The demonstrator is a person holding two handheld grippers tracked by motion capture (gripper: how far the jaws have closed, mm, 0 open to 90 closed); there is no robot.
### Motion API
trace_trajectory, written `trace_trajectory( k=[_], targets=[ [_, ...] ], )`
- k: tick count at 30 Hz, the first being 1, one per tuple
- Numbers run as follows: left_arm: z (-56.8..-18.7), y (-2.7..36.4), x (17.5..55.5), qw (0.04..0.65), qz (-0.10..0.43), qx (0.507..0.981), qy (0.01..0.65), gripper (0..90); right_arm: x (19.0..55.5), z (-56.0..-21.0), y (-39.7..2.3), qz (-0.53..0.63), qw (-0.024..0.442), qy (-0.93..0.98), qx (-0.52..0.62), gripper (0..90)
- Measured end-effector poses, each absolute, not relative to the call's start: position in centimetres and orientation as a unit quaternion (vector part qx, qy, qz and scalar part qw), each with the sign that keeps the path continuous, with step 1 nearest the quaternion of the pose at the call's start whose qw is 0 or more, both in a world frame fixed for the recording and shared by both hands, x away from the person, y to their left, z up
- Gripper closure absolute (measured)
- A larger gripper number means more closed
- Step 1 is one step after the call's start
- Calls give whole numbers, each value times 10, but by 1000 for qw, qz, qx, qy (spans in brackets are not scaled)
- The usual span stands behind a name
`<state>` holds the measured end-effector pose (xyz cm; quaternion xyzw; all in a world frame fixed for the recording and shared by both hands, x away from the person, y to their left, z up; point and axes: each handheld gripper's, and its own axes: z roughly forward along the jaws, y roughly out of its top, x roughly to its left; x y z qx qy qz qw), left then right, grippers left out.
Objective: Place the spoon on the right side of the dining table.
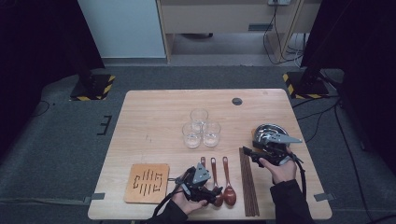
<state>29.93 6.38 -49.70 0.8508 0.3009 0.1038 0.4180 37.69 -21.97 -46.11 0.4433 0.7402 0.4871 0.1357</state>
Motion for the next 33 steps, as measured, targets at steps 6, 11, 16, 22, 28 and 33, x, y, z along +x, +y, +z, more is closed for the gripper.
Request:
trace_trajectory(
  k=[6, 11, 16, 22, 28, 33],
  targets=[
    [-500, 54, 298, 413, 98, 860, 284, 186, 378, -465, -217, 485, 129, 741, 446, 432],
    [-503, 49, 297, 409, 94, 866, 274, 177, 378, -467, -214, 482, 125, 743, 446, 433],
    [-505, 44, 297, 406, 89, 870, 266, 171, 379, -470, -211, 481, 116, 746, 446, 436],
    [-507, 38, 296, 402, 85, 875, 254, 170, 379, -474, -208, 475, 112, 751, 445, 436],
    [-512, 32, 295, 397, 80, 881, 244, 170, 380, -477, -205, 470, 110, 752, 449, 435],
    [-514, 29, 295, 394, 75, 883, 242, 168, 381, -480, -204, 470, 104, 750, 453, 434]
  ],
)
